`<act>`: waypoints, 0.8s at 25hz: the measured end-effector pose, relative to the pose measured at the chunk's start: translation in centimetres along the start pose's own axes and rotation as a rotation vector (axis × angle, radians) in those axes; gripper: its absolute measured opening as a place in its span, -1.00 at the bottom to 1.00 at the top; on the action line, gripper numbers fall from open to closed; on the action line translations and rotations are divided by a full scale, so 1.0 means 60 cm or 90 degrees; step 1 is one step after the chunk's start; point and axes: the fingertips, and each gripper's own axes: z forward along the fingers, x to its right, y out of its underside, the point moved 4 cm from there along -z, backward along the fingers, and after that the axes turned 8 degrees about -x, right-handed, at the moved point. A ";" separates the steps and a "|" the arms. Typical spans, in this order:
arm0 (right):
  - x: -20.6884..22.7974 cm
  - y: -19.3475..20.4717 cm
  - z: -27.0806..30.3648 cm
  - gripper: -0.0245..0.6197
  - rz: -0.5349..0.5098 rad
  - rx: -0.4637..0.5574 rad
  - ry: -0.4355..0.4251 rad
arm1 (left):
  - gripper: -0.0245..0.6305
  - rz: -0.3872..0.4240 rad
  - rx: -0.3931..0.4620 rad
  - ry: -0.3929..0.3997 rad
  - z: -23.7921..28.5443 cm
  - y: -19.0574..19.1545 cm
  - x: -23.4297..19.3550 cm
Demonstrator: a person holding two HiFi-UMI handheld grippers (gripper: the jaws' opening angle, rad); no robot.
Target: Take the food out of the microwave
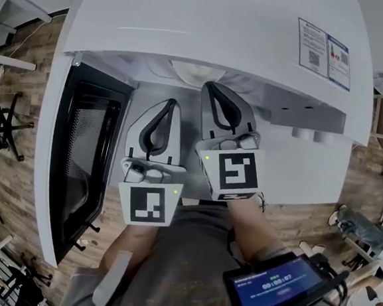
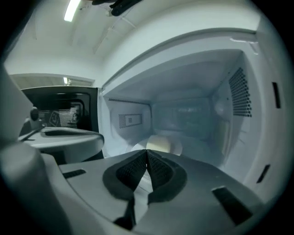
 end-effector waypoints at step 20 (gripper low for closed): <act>0.003 -0.006 0.046 -0.90 -0.061 -0.169 0.003 | -0.90 -0.023 -0.054 -0.017 -0.004 -0.003 -0.038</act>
